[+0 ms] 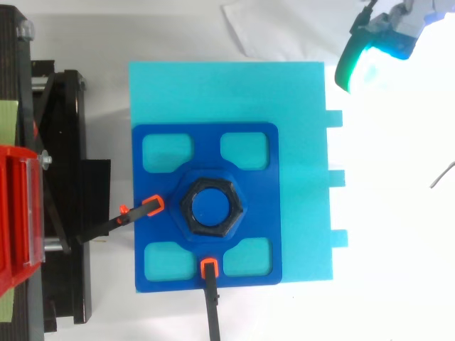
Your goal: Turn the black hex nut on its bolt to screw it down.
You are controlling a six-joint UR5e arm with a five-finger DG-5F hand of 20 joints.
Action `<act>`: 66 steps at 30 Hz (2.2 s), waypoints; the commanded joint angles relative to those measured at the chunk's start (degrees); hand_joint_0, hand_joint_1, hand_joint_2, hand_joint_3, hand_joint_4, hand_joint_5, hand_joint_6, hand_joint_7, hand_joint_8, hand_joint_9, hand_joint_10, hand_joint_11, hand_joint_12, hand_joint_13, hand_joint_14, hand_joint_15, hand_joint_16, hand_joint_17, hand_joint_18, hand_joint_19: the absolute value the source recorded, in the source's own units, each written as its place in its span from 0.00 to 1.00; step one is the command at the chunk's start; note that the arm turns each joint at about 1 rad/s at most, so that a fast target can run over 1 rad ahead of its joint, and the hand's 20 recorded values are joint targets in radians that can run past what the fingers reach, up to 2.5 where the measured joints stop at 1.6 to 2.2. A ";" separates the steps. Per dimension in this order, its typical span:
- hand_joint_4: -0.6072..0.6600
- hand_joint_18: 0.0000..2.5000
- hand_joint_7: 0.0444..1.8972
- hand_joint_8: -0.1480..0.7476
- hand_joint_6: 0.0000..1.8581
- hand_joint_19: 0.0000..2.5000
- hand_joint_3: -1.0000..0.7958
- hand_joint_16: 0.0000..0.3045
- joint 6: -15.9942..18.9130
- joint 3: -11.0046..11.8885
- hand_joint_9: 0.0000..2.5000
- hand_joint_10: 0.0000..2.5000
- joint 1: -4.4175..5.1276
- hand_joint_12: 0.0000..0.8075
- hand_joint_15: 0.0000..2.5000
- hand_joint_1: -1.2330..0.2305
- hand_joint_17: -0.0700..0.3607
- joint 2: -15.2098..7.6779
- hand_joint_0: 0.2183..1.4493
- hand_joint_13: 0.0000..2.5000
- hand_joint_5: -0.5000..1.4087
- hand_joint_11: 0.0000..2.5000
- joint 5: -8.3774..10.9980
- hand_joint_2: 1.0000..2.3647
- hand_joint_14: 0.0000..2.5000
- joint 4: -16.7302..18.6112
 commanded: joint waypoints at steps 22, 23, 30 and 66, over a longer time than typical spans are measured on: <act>0.58 0.00 0.35 0.42 0.27 0.09 0.28 0.21 0.44 0.00 0.00 0.00 -0.01 0.45 0.00 0.70 0.49 0.00 0.19 0.00 0.12 0.00 0.14 0.00 0.00 -0.20; 0.55 0.00 0.34 0.40 0.27 0.08 0.28 0.19 0.53 0.09 0.00 0.00 -0.01 0.43 0.00 0.70 0.47 0.00 0.20 0.00 0.12 0.00 0.14 0.00 0.00 -0.20; 0.48 0.00 0.30 0.31 0.27 0.07 0.28 0.17 0.53 0.00 0.00 0.00 -0.01 0.38 0.00 0.79 0.43 0.00 0.21 0.00 0.11 0.00 0.14 0.00 0.00 -0.20; 0.56 0.00 0.25 0.33 0.27 0.05 0.28 0.18 0.53 0.00 0.00 0.00 -0.01 0.39 0.00 0.71 0.44 0.00 0.19 0.00 0.12 0.00 0.14 0.00 0.00 -0.20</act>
